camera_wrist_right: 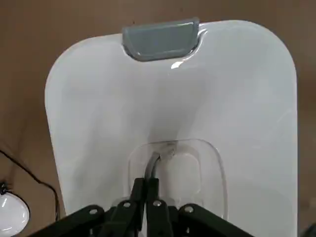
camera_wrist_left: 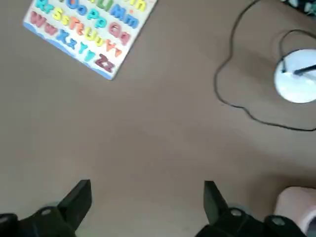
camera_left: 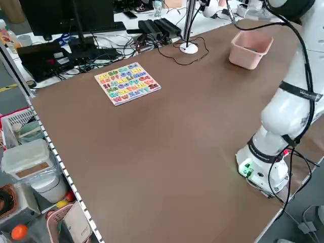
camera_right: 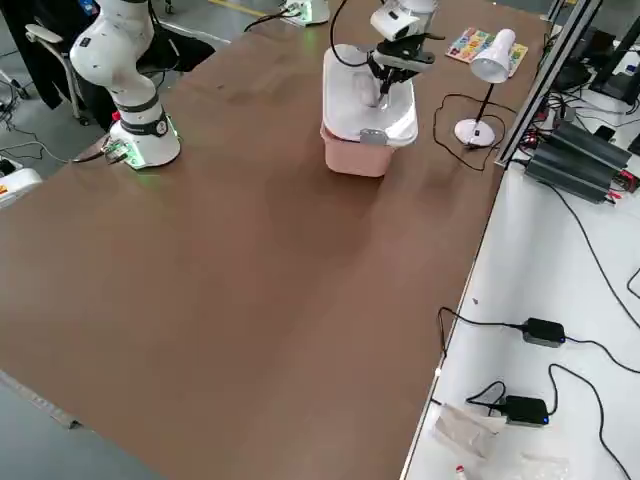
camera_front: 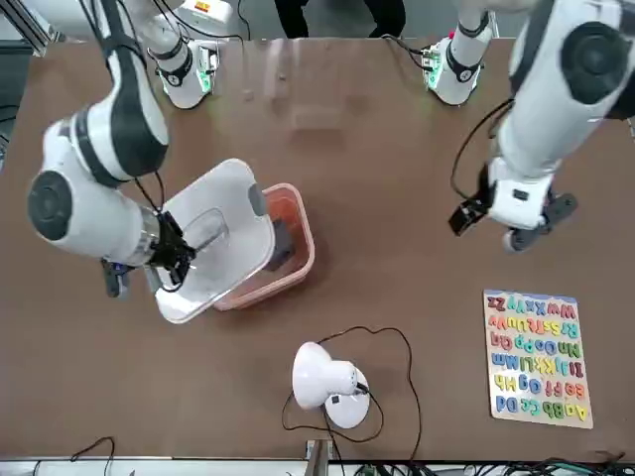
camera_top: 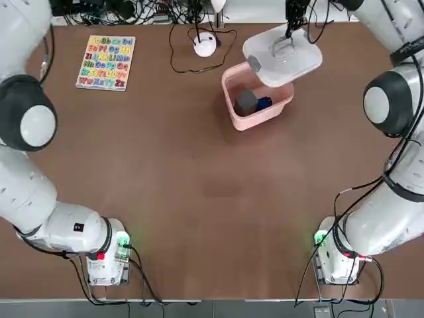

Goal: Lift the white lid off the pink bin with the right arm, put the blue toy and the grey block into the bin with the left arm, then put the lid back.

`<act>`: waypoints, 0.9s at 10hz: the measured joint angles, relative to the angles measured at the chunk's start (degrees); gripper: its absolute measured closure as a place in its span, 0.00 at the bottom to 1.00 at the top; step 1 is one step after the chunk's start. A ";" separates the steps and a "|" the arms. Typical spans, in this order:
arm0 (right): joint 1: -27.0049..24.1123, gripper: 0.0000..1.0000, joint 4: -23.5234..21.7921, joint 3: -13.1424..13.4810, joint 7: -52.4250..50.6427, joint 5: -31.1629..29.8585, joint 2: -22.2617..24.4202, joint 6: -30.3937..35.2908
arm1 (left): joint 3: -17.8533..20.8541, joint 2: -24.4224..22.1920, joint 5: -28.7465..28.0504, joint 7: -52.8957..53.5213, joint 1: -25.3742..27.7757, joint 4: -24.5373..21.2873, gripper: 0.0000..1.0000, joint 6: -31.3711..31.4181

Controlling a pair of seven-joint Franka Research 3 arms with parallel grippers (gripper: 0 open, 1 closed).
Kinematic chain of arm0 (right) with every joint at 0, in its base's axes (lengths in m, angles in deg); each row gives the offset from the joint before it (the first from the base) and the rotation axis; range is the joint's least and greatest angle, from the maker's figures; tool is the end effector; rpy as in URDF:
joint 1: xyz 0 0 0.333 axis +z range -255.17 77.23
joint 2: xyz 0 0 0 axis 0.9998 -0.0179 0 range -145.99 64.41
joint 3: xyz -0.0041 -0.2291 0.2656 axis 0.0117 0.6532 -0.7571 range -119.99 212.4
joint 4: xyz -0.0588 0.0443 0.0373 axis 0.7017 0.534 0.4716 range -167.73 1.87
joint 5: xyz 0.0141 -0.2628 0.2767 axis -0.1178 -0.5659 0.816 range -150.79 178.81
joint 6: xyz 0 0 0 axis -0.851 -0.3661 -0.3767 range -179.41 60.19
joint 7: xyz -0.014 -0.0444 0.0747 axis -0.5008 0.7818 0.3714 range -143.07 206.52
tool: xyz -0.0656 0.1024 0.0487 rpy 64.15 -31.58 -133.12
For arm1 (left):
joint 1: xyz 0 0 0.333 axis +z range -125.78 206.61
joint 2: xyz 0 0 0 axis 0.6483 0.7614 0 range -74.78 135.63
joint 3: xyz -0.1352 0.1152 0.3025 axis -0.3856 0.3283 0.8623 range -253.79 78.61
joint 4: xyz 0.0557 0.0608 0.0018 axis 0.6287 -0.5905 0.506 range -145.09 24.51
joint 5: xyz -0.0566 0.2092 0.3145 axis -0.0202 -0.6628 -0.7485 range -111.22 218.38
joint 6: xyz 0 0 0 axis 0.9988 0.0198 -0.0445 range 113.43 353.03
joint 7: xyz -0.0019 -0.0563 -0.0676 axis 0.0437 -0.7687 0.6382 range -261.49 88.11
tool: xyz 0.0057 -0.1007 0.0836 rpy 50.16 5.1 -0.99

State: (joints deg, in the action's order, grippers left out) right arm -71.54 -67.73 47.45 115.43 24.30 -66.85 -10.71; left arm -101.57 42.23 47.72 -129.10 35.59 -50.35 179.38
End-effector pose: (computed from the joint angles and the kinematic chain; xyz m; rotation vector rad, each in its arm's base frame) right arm 0.6497 0.2141 0.4745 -2.5552 1.7584 0.3089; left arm 0.5876 -0.1695 0.5890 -3.0143 -0.6307 0.0022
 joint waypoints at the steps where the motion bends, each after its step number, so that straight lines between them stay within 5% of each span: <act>1: 0.99 0.94 -1.80 0.02 1.06 -0.02 -0.52 -2.23 | 0.09 -2.21 0.65 8.64 3.43 -2.98 0.00 -0.04; 5: 3.40 0.94 -6.32 0.08 3.93 -0.02 -1.24 -5.26 | 6.98 -8.72 3.97 40.96 8.63 -8.58 0.00 0.04; 9: 5.04 0.94 -7.42 0.11 10.23 -0.04 -1.22 -6.28 | 7.31 -9.84 5.58 43.68 7.55 -7.10 0.00 0.20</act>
State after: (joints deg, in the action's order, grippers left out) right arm -66.50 -75.14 47.55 125.65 24.26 -68.07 -17.00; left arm -94.26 32.39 53.30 -85.42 43.14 -57.44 179.59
